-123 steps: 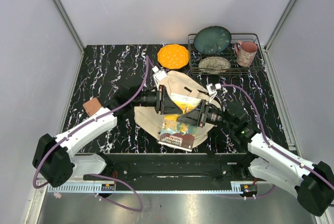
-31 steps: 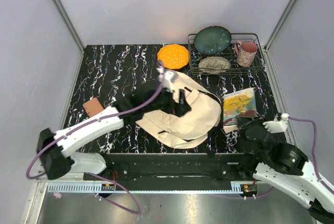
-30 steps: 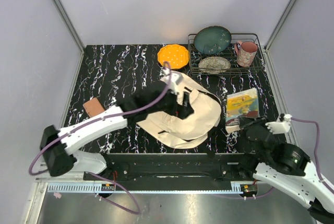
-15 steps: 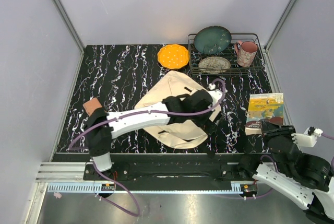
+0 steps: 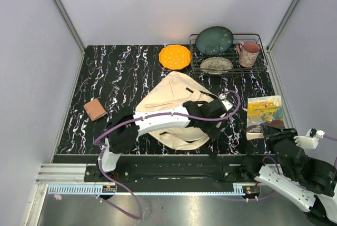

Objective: Pack the student bag
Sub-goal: Place the book in the student bag.

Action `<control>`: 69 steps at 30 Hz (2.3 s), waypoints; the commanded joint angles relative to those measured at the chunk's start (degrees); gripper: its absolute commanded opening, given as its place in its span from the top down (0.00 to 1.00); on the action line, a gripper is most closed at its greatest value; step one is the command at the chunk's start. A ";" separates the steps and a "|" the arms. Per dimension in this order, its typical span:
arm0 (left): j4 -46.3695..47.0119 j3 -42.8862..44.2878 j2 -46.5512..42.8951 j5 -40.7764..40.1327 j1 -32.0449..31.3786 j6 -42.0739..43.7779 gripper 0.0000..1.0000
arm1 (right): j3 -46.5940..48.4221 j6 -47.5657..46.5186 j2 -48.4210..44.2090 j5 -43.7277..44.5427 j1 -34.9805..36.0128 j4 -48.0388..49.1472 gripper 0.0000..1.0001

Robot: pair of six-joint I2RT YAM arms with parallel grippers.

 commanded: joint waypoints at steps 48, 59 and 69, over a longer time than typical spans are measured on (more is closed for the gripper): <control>-1.40 -7.61 -19.11 -3.68 6.87 -3.09 1.00 | -8.29 -19.31 -2.13 -17.63 0.14 22.94 1.00; 4.05 -11.92 -21.75 13.90 13.46 -4.50 0.97 | -8.20 -18.62 -3.71 -16.93 0.05 21.72 1.00; 6.69 -13.15 -16.83 28.76 14.08 -3.45 0.78 | -8.20 -18.35 -4.06 -16.67 0.05 21.10 1.00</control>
